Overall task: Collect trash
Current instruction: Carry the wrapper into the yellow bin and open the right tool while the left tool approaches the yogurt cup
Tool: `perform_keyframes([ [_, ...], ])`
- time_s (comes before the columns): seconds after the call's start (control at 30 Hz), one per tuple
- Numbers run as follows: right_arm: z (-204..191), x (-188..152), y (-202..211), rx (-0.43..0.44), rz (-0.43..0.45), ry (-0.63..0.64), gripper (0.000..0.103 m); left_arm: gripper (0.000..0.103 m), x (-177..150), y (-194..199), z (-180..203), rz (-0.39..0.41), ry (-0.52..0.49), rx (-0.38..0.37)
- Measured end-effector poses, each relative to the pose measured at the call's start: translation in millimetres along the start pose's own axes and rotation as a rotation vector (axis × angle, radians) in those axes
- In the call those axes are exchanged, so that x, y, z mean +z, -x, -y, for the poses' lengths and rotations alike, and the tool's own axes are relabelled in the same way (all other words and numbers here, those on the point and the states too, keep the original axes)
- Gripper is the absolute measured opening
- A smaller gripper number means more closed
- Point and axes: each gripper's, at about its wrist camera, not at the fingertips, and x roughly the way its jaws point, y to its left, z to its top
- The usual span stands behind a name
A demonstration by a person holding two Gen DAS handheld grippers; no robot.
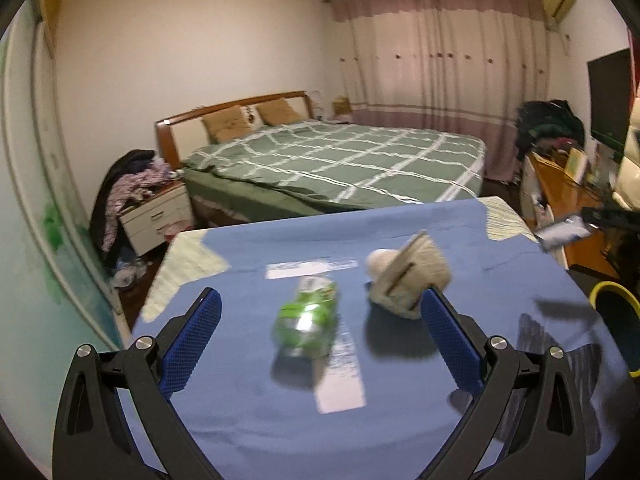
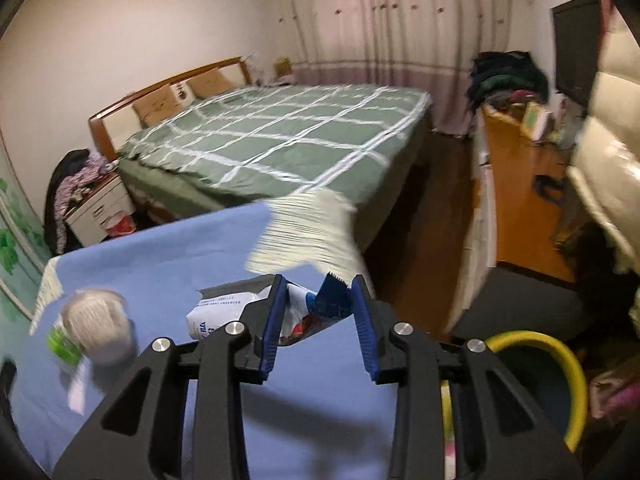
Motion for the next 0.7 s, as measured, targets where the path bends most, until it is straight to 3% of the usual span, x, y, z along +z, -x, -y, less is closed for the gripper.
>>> perform_keyframes([
  [0.2, 86.6, -44.8, 25.0, -0.144, -0.001, -0.059, 0.033, 0.098, 17.3, -35.9, 29.8, -0.065, -0.03, -0.066],
  [0.37, 135.3, -73.0, 17.7, -0.241, -0.048, -0.083, 0.034, 0.098, 25.0, -64.6, 40.9, -0.075, -0.053, -0.067],
  [0.5, 154.6, -86.7, 3.8, -0.272, -0.09, -0.095, 0.038, 0.098, 28.6, -81.0, 44.1, -0.091, -0.063, -0.081],
  [0.7, 164.8, -94.3, 7.8, -0.28, -0.08, -0.133, 0.044, 0.098, 32.6, -95.4, 57.2, -0.092, -0.114, -0.107],
])
